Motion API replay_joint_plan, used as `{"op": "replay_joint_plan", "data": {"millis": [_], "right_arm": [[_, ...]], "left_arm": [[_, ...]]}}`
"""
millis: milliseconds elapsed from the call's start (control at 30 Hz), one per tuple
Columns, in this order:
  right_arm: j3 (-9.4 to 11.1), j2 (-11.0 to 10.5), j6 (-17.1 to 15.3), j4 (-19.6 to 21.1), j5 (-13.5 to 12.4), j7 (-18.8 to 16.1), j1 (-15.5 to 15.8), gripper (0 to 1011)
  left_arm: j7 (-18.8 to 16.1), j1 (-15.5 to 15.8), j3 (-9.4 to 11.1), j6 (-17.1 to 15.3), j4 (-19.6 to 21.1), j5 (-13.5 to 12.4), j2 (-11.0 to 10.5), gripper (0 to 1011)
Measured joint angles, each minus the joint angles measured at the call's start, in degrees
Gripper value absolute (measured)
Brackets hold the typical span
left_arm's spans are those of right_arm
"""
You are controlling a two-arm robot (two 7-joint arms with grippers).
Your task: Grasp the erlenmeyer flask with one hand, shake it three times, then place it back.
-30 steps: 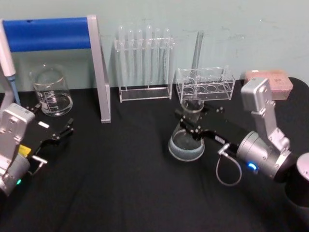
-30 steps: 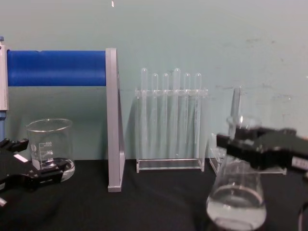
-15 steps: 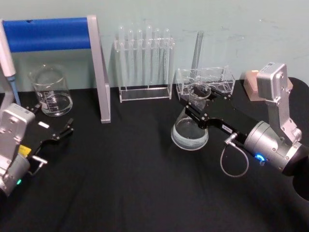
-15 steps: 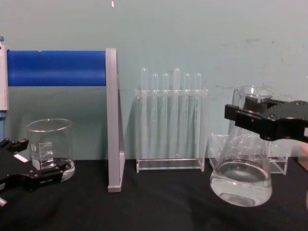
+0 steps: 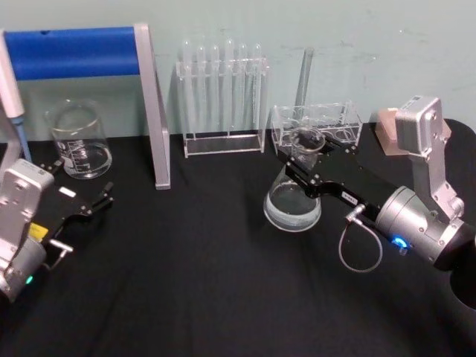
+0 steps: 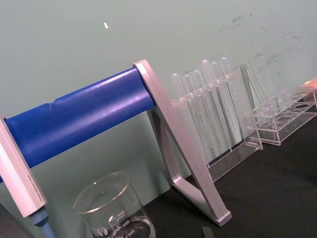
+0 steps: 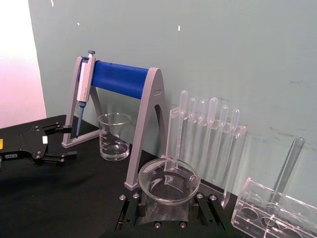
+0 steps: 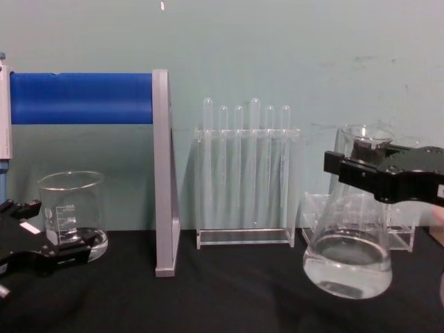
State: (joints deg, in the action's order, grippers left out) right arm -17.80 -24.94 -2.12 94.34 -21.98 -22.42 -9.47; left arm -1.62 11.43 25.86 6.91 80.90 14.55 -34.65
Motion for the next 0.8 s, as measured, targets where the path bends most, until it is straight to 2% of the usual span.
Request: {"op": "replay_joint_plan", "data": {"millis": [500,800], "right_arm": [[-0.21,-0.01,-0.04,-0.07,-0.06,0.03,0.12,456],[-1.76,-0.07,-0.40,0.95,0.22,-0.96,0.61,457]], "left_arm": [[0.00,0.00,0.00,0.00,0.00,0.00,0.00,1001],[0.00,0.00,0.00,0.00,0.00,0.00,0.00,1001]]}}
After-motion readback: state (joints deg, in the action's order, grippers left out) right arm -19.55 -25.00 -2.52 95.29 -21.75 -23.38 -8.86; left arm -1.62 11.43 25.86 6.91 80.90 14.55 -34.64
